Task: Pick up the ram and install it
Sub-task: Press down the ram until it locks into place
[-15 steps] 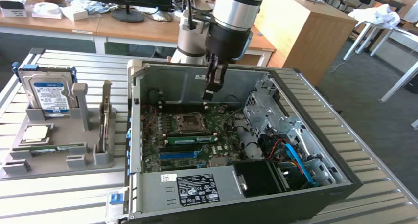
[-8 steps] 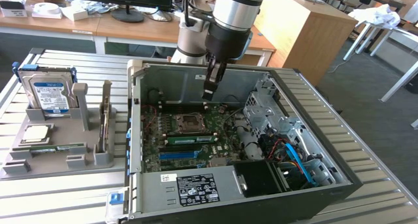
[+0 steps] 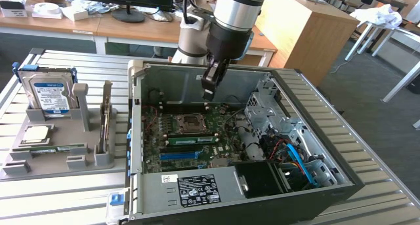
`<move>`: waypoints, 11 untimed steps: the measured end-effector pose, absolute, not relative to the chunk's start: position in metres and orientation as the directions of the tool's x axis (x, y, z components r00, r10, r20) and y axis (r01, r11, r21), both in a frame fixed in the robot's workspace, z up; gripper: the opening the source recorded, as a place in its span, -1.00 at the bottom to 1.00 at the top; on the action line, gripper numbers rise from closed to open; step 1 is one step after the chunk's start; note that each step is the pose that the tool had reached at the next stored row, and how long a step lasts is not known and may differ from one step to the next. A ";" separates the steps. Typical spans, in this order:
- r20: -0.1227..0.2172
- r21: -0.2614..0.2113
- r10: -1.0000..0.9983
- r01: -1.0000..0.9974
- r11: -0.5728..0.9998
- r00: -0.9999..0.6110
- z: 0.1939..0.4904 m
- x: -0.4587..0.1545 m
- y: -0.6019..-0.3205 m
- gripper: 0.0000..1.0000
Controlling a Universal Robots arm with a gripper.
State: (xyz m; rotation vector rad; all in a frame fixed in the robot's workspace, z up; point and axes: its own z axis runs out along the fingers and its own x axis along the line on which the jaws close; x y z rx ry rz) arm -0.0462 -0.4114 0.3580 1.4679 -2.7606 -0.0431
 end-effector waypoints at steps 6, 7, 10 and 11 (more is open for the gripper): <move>0.000 0.031 -0.763 -0.763 0.646 -0.646 0.358 -0.046 -0.411 -0.80; 0.000 0.031 -0.752 -0.751 0.659 -0.660 0.358 -0.046 -0.411 -0.80; 0.000 0.031 -0.714 -0.714 0.700 -0.700 0.358 -0.046 -0.411 -0.80; 0.000 0.031 -0.701 -0.701 0.712 -0.713 0.358 -0.046 -0.411 -0.80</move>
